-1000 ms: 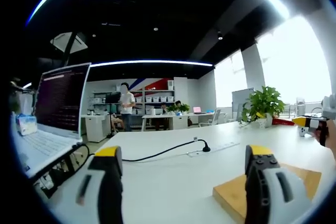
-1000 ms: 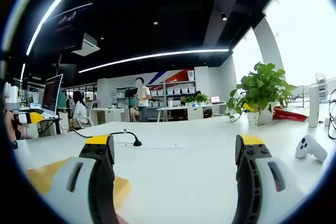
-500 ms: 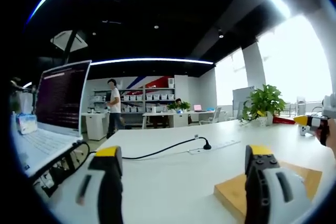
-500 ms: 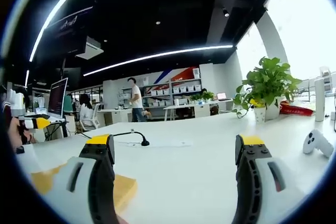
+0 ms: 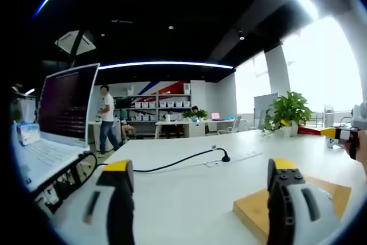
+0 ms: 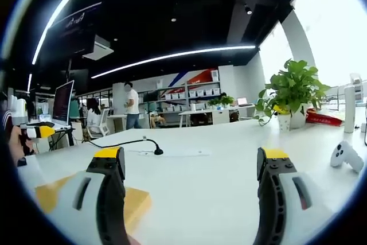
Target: Pick up the toothpaste unscrew the cap squeeze it onto the small board screw the cap back on and return it to the table
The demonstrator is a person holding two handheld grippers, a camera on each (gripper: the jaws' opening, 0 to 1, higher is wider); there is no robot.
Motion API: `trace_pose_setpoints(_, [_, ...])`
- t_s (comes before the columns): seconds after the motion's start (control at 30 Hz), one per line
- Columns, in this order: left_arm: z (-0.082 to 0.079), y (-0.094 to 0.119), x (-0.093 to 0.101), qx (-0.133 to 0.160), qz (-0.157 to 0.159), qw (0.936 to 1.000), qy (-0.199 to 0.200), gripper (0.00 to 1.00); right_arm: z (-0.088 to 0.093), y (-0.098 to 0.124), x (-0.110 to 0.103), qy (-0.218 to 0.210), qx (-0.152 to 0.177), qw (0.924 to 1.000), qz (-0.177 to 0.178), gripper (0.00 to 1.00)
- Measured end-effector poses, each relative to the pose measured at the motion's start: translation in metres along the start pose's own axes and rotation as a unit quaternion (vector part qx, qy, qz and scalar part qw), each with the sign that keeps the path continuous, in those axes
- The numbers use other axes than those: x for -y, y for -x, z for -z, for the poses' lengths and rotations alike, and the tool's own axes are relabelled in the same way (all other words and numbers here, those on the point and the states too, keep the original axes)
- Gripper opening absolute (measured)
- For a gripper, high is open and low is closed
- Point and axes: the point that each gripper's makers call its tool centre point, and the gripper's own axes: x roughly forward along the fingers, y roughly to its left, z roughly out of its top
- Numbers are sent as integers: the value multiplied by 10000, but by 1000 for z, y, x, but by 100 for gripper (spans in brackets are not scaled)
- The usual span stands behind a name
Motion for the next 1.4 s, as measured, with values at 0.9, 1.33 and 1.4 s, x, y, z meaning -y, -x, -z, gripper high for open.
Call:
trace_pose_setpoints(0.9, [1, 1, -1, -33, -51, 10000, 42, 98, 1, 1, 1, -1, -56, 10000, 22, 100])
trace_pose_setpoints(1.33, [3, -4, 35, -44, 701, 9975, 78, 95, 5, 0, -3, -1, -120, 9999, -54, 99])
trace_pose_setpoints(1.4, [6, -6, 51, -88, 980, 9951, 45, 94, 5, -1, -4, -2, -123, 9999, -80, 99])
